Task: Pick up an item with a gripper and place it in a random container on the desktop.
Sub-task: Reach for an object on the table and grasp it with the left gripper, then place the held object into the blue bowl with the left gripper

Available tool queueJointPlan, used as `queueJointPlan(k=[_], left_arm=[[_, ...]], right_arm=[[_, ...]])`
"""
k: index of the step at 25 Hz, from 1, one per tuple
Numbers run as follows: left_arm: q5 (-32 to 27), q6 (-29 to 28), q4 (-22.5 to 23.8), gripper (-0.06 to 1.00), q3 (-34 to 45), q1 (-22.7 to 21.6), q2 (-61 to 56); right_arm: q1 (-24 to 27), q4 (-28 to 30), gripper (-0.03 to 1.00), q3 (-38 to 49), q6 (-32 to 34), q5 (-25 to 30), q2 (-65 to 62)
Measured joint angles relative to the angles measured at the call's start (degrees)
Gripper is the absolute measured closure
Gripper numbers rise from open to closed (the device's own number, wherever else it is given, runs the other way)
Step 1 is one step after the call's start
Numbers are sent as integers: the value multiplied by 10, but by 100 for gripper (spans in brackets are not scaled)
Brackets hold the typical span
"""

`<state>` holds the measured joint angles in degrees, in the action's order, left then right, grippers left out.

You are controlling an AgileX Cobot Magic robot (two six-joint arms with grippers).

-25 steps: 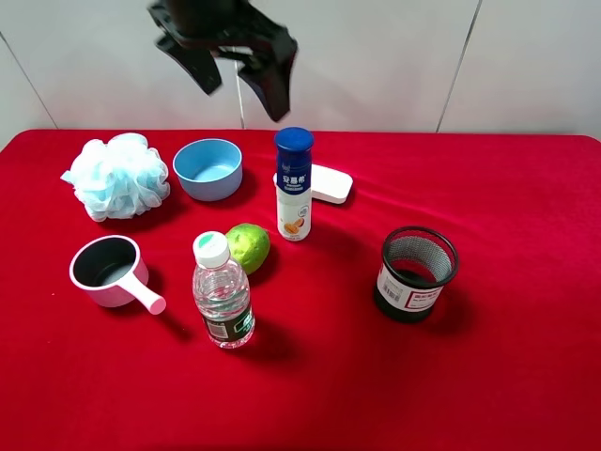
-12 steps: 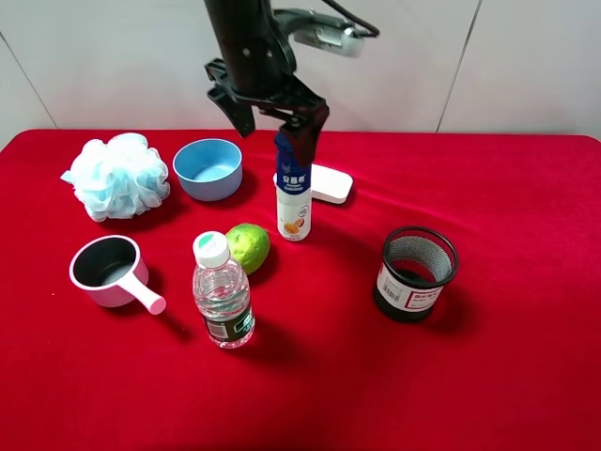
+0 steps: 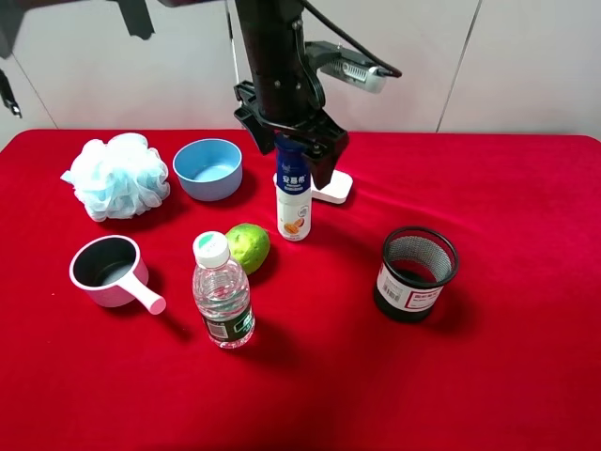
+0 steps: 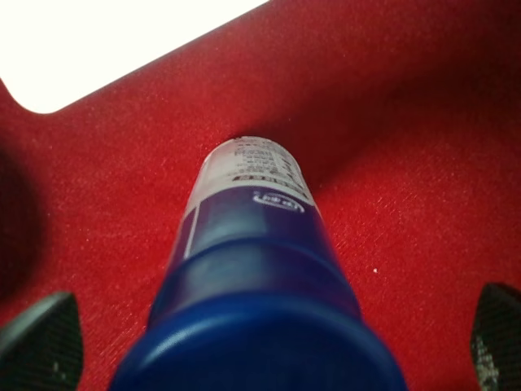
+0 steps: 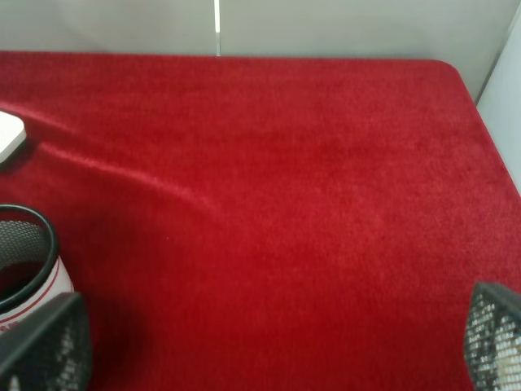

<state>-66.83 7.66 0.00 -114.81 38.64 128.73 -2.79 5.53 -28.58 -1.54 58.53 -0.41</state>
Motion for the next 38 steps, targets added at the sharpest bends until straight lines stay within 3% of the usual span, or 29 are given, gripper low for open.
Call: queueJointPlan(k=[15, 20, 24, 38], left_arm=[[0, 0, 7, 1, 0, 0, 14], [0, 0, 8, 17, 0, 0, 14], [0, 0, 10, 44, 0, 0, 14], [0, 1, 11, 44, 0, 0, 14]], right_arm=[[0, 0, 28, 0, 0, 0, 0], [0, 0, 28, 0, 0, 0, 0], [0, 0, 28, 0, 0, 0, 0], [0, 0, 28, 0, 0, 0, 0]])
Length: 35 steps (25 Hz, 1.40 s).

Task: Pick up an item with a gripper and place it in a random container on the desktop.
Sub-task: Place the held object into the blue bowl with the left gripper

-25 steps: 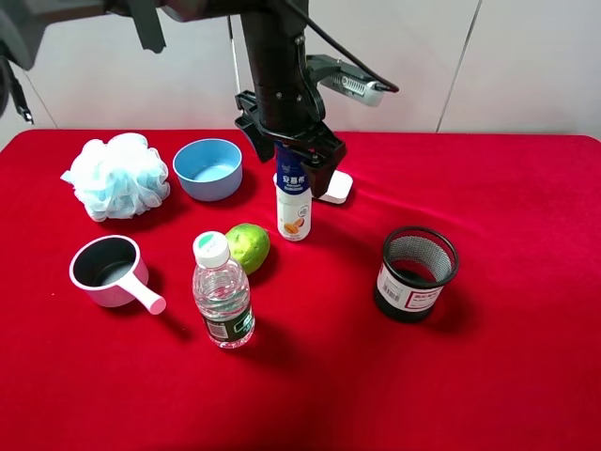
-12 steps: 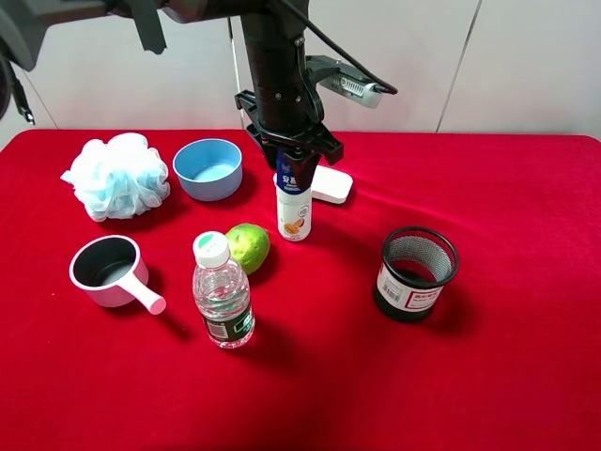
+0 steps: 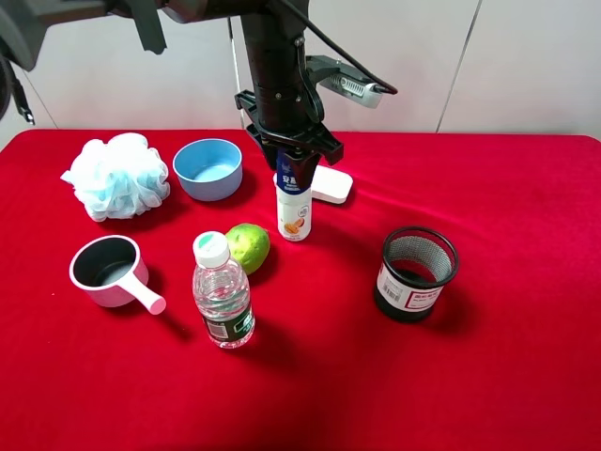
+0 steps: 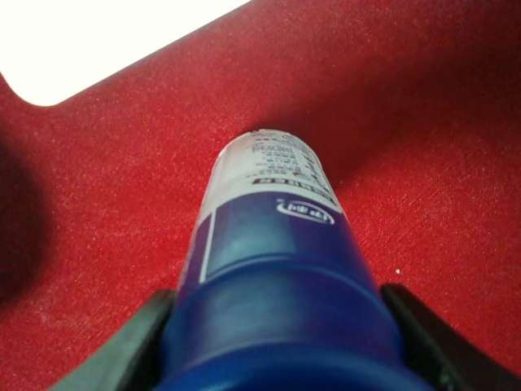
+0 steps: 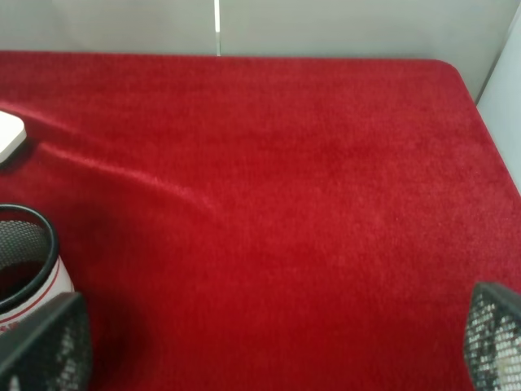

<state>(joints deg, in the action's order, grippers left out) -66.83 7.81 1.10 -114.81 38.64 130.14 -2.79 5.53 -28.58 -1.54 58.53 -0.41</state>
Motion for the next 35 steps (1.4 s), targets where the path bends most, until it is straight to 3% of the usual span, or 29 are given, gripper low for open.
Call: queueJointPlan(k=[14, 35], left_arm=[[0, -1, -1, 44, 0, 0, -19], [-2, -12, -8, 44, -68, 0, -46]], right_arm=[[0, 0, 28, 0, 0, 0, 0], [0, 0, 28, 0, 0, 0, 0]])
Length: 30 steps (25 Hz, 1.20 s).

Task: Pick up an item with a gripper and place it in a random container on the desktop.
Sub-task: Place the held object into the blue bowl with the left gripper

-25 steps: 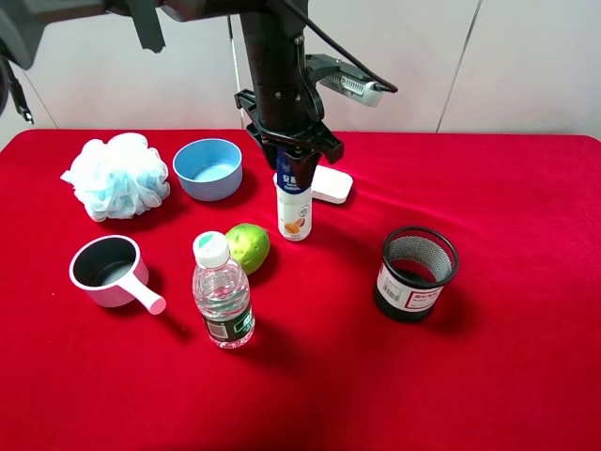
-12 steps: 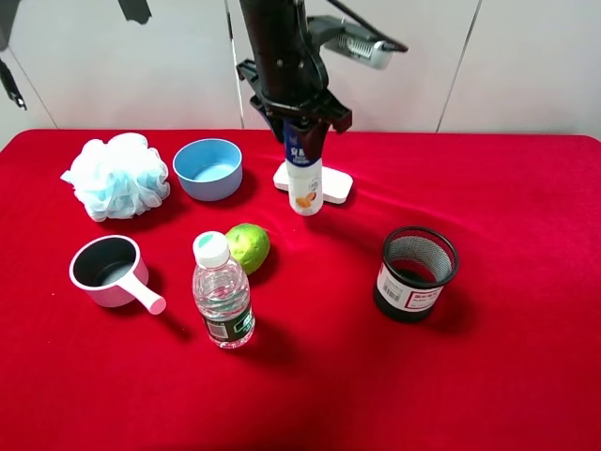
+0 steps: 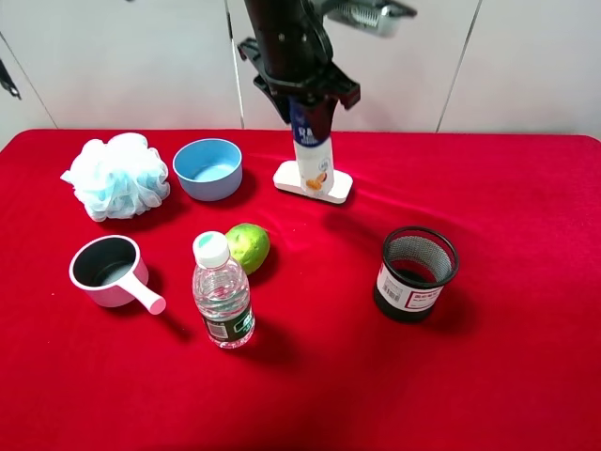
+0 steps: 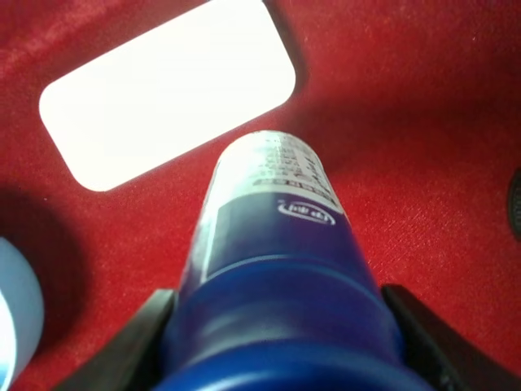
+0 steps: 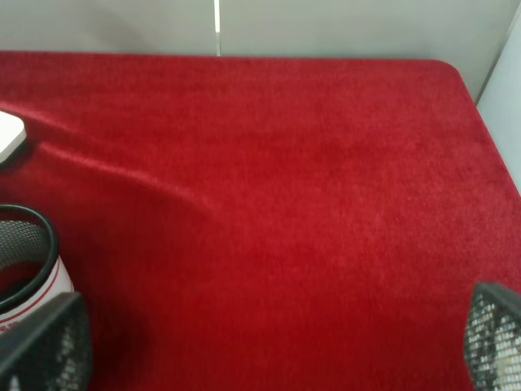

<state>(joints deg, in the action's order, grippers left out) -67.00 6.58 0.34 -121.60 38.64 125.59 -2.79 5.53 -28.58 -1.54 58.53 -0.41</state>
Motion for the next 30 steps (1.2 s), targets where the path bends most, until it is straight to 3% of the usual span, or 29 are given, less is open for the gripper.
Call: queueJointPlan(k=[5, 12, 18, 30], left_arm=[[-1, -6, 32, 44, -1, 0, -49], [-1, -15, 36, 44, 2, -9, -91], [-1, -34, 58, 44, 52, -24, -135], [-1, -44, 61, 44, 133, -83, -184]], right_arm=[[0, 0, 28, 0, 0, 0, 0], [0, 0, 28, 0, 0, 0, 0], [0, 0, 28, 0, 0, 0, 0], [0, 0, 28, 0, 0, 0, 0]])
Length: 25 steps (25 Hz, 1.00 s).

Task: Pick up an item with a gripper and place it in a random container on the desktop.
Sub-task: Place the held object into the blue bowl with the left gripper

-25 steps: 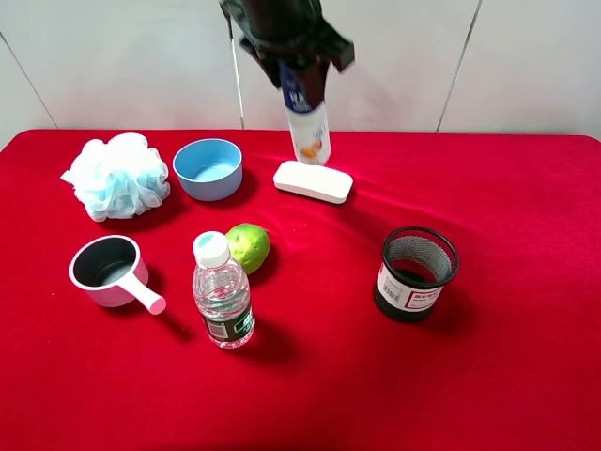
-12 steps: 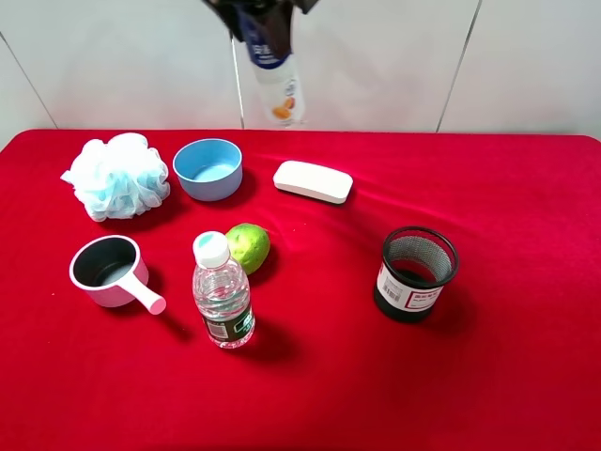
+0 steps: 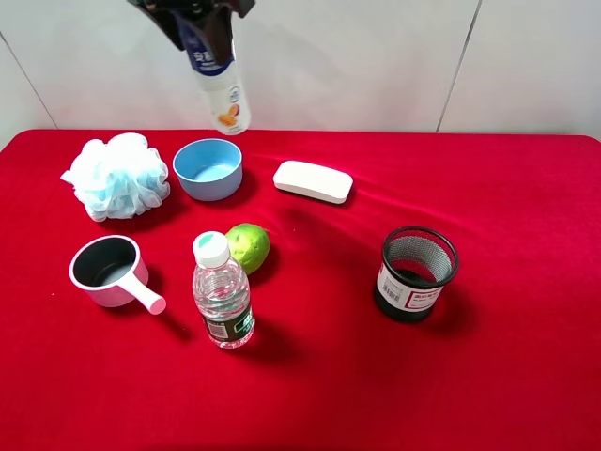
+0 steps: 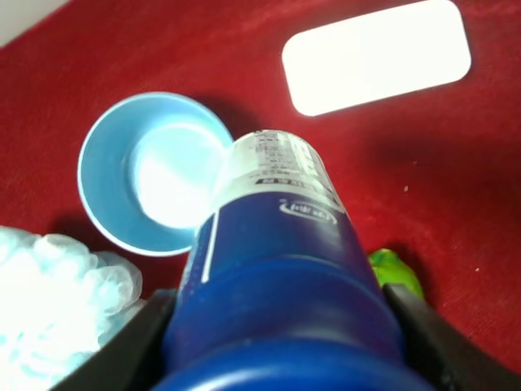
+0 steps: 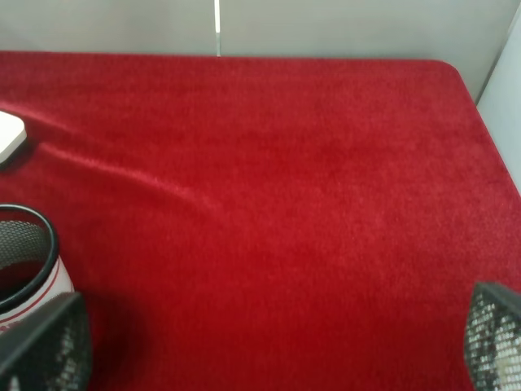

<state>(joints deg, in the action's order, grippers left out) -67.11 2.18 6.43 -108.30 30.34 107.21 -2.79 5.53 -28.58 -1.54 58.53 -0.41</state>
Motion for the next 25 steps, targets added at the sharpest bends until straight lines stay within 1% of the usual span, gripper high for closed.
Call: queueJointPlan(k=[4, 14, 19, 25], left_arm=[[1, 0, 0, 44, 16, -28, -5], [1, 4, 1, 44, 16, -80, -5], [1, 6, 1, 44, 16, -89, 2], [1, 14, 0, 44, 20, -89, 32]], right_arm=[[0, 0, 28, 0, 0, 0, 0], [0, 0, 28, 0, 0, 0, 0], [0, 0, 28, 0, 0, 0, 0], [0, 0, 28, 0, 0, 0, 0]])
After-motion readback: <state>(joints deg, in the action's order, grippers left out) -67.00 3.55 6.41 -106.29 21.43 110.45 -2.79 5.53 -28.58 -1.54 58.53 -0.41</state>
